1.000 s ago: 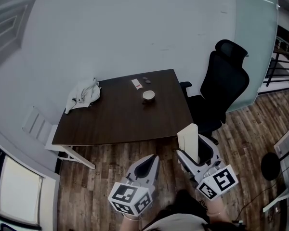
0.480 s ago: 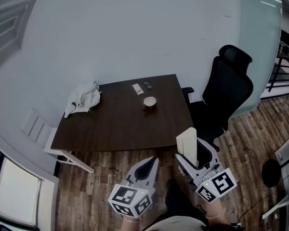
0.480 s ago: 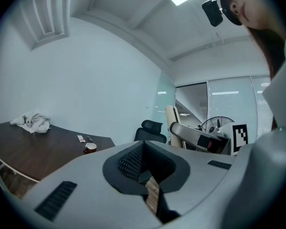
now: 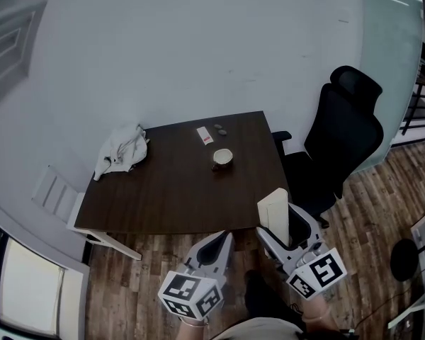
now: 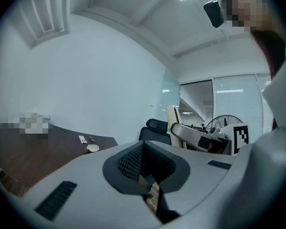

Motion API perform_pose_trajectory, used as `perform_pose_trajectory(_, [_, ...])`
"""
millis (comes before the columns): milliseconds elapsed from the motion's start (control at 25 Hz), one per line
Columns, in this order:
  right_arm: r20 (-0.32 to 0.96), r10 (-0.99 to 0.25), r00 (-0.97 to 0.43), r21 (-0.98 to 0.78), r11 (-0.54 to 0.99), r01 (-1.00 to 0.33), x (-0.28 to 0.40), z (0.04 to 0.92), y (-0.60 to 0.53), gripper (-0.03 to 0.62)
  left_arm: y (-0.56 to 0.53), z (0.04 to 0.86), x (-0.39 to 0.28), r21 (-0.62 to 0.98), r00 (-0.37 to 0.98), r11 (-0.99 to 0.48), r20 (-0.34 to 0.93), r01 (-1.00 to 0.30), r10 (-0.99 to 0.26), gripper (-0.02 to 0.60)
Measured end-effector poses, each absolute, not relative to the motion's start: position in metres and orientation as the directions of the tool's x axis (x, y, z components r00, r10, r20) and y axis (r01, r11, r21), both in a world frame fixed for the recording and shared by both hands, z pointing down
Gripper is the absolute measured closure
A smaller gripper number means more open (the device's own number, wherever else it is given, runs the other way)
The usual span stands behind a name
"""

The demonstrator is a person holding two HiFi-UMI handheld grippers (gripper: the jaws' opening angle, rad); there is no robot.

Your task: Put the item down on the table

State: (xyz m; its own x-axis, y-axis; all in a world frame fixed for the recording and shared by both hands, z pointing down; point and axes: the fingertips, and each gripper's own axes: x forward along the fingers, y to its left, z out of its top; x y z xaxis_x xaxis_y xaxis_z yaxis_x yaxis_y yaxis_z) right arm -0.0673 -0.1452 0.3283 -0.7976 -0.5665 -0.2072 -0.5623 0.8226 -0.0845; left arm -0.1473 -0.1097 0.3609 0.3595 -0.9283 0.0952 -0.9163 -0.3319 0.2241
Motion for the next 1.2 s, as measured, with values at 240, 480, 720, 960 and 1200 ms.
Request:
perform_pose_trajectory(240, [-0.198, -0.555, -0.808, -0.073, 0.830, -0.552, -0.079, 0.329, -0.193, 0.284, -0.160, 0.360, -0.155, 0.219, 0.355, -0.328, 0.101, -0.919, -0.929, 0.563])
perform_pose_trajectory(480, [-0.176, -0.552, -0.815, -0.055, 0.832, -0.552, -0.089, 0.331, -0.244, 0.284, -0.205, 0.358, -0.166, 0.219, 0.335, -0.305, 0.113, -0.927, -0.936, 0.563])
perform_pose_trajectory(720, [-0.149, -0.543, -0.827, -0.040, 0.839, -0.543, -0.102, 0.337, -0.288, 0.284, -0.247, 0.359, -0.178, 0.232, 0.313, -0.280, 0.122, -0.932, -0.942, 0.563])
perform_pose_trajectory(960, [-0.104, -0.534, -0.839, 0.011, 0.843, -0.538, -0.113, 0.353, -0.326, 0.284, -0.281, 0.363, -0.184, 0.221, 0.286, -0.254, 0.123, -0.942, -0.950, 0.563])
perform_pose_trajectory(1200, [-0.037, -0.508, -0.860, 0.049, 0.859, -0.510, -0.126, 0.379, -0.363, 0.284, -0.312, 0.363, -0.190, 0.222, 0.262, -0.232, 0.119, -0.947, -0.958, 0.563])
